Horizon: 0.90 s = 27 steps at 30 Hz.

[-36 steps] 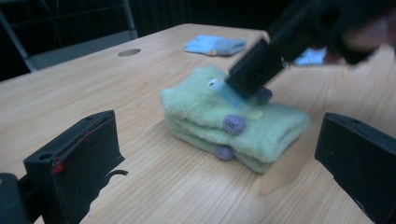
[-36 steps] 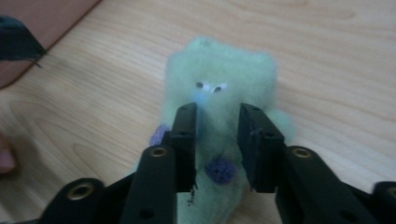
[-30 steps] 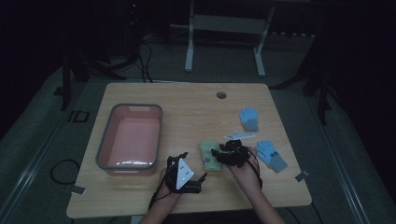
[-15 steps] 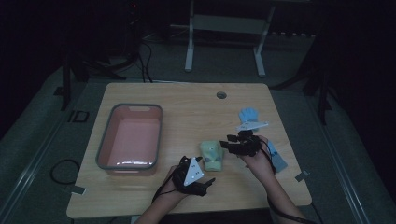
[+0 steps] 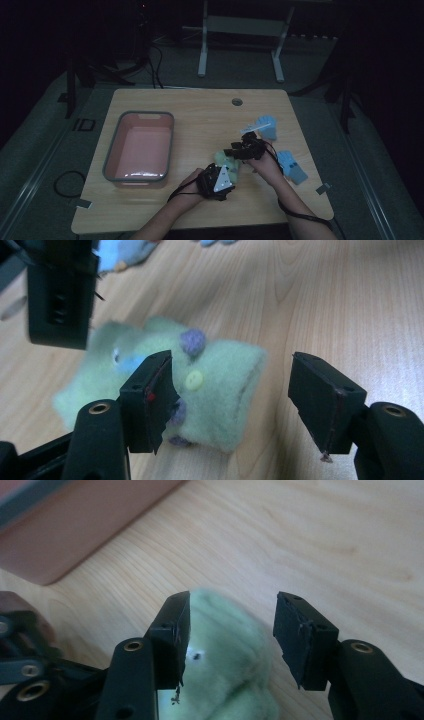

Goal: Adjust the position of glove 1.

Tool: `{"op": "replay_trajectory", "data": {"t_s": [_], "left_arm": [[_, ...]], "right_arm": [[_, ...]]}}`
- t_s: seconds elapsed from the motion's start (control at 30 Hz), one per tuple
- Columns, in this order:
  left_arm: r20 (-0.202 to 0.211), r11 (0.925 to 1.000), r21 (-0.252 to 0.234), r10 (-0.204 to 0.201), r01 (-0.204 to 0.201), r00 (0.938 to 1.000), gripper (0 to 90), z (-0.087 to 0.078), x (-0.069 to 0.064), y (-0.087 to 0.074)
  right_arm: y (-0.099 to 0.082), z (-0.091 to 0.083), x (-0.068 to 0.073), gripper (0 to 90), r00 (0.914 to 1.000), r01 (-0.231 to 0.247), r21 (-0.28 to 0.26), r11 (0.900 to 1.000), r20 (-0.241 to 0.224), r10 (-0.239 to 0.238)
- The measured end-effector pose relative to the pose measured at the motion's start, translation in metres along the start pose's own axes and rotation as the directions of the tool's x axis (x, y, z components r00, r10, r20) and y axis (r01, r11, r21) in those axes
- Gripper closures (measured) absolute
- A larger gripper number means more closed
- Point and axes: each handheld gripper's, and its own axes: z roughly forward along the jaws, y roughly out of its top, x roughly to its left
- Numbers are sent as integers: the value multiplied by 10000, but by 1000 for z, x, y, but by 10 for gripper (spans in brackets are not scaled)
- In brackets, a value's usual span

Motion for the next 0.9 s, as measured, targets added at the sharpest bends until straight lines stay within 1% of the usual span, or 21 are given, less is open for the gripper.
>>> {"op": "replay_trajectory", "data": {"t_s": [0.03, 0.07, 0.1, 0.13, 0.2, 0.23, 0.3, 0.37, 0.4, 0.43, 0.47, 0.53, 0.6, 0.63, 0.67, 0.7, 0.73, 0.83, 0.87, 0.9], "left_arm": [[129, 10000, 51, -74, 73, 9999, 352, 2, 1, -2], [129, 10000, 51, -74, 73, 9999, 352, 2, 1, -2], [171, 9999, 107, -109, 108, 9998, 352, 4, 0, -4], [200, 9998, 163, -90, 87, 9998, 368, 5, 0, -5], [158, 9996, 296, 4, -8, 9999, 375, 7, -1, -5], [217, 9994, 342, -61, 54, 9997, 378, 9, -1, -6], [205, 9991, 411, -102, 94, 9997, 388, 12, -1, -8], [-14, 9987, 508, 23, -23, 10000, 439, 14, -1, -8], [-112, 9985, 555, 14, -7, 9999, 468, 15, -2, -8], [-238, 9981, 623, 30, -15, 9997, 488, 16, -2, -7], [-315, 9977, 674, 57, -36, 9995, 526, 16, -2, -7], [-367, 9968, 800, 107, -77, 9993, 580, 17, 0, -5], [-226, 9962, 857, -159, 178, 9996, 639, 17, 5, -3], [-211, 9958, 895, -155, 173, 9997, 667, 17, 6, -2], [-211, 9958, 895, -155, 173, 9997, 690, 17, 6, -2], [-184, 9947, 1000, -235, 252, 9996, 690, 16, 8, 2], [-162, 9939, 1069, -242, 258, 9996, 720, 15, 8, 4], [-159, 9930, 1065, -490, 504, 9987, 735, 10, 12, 10], [-159, 9930, 1065, -490, 504, 9987, 737, 10, 12, 10], [-163, 9931, 1026, -554, 568, 9983, 737, 6, 15, 13]], "right_arm": [[-2, 4, -3, 483, 9998, -119, 88, 9999, -138, 120], [-2, 4, -3, 483, 9998, -119, 88, 9999, -138, 120], [-5, 8, -6, 481, 9995, -234, 173, 9996, -229, 238], [-10, 14, -9, 471, 9990, -345, 411, 9986, -271, 356], [-16, 19, -12, 464, 9978, -445, 509, 9977, -476, 469], [-19, 21, -13, 451, 9970, -493, 570, 9972, -569, 526], [-24, 24, -14, 439, 9950, -573, 675, 9961, -783, 625], [-27, 26, -15, 441, 9942, -529, 688, 9962, -904, 590], [-28, 26, -16, 446, 9935, -561, 693, 9960, -953, 626], [-30, 27, -18, 447, 9918, -652, 697, 9954, -1056, 724], [-31, 28, -20, 453, 9888, -812, 694, 9943, -1198, 891], [-32, 29, -22, 481, 9856, -894, 658, 9938, -1376, 978], [-32, 29, -22, 545, 9839, -914, 706, 9933, -1471, 1010], [-31, 28, -21, 597, 9845, -888, 711, 9935, -1452, 984], [-31, 28, -21, 597, 9845, -888, 711, 9935, -1452, 984], [-30, 27, -20, 640, 9852, -872, 684, 9938, -1417, 962], [-27, 23, -15, 702, 9913, -564, 639, 9964, -1152, 635], [-23, 18, -10, 723, 9944, -424, 516, 9978, -943, 471], [-23, 18, -10, 723, 9944, -424, 516, 9978, -943, 471], [-22, 16, -9, 724, 9952, -383, 458, 9982, -888, 422]]}}
